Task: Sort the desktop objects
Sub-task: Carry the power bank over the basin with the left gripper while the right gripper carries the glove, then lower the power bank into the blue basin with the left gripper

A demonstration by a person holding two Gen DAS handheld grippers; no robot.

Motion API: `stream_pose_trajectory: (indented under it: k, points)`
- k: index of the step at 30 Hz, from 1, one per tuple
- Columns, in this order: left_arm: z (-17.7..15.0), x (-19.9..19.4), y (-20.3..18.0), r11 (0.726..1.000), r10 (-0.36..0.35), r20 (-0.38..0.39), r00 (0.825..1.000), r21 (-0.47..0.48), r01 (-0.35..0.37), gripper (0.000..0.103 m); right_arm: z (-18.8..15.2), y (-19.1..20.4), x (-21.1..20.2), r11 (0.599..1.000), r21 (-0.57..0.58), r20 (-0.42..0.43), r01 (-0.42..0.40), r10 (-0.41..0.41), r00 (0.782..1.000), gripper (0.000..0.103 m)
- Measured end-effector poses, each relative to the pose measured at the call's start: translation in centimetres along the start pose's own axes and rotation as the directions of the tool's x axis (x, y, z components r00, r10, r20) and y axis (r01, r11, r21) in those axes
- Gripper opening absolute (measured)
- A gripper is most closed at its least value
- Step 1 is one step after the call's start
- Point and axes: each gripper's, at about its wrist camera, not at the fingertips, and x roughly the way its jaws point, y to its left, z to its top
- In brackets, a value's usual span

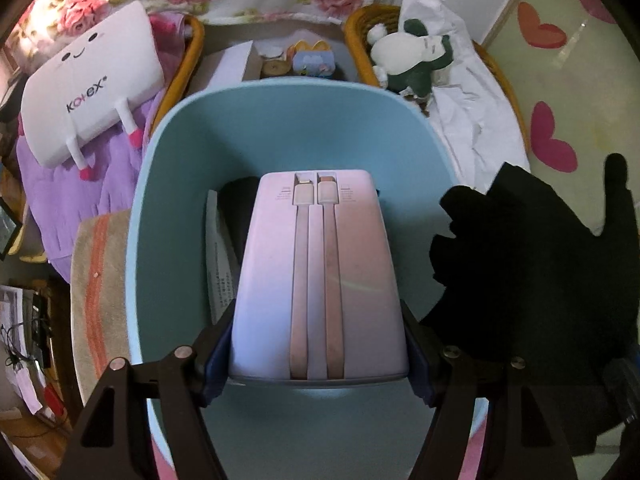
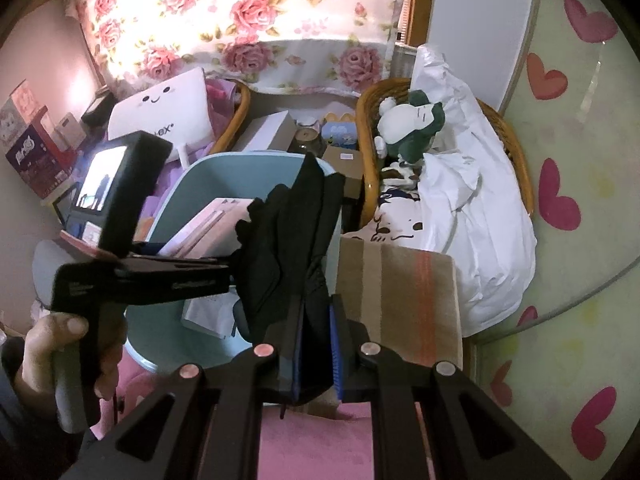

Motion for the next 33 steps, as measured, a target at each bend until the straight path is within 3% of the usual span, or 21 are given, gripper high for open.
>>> stream_pose_trajectory:
  k: [15, 28, 33]
  points:
    - [0.2, 4.0, 1.3, 0.998, -0.013, -0.061, 0.998, -0.069, 0.008, 0.075, -0.1, 1.0, 2.2, 1.0, -0.014, -0.034, -0.014, 0.014, 0.999, 0.011]
    - [-0.4, 5.5, 0.7, 0.995, 0.091, -0.097, 0.991, -0.032, -0.094, 0.075, -0.4, 1.0, 2.5, 1.0, -0.02, -0.048, -0.013, 0.012, 0.999, 0.011]
    - [-0.5, 5.3, 0.9, 0.995, 0.088, -0.097, 0.991, -0.028, -0.091, 0.075, -0.5, 1.0, 2.6, 1.0, -0.019, -0.052, -0.016, 0.015, 0.999, 0.011]
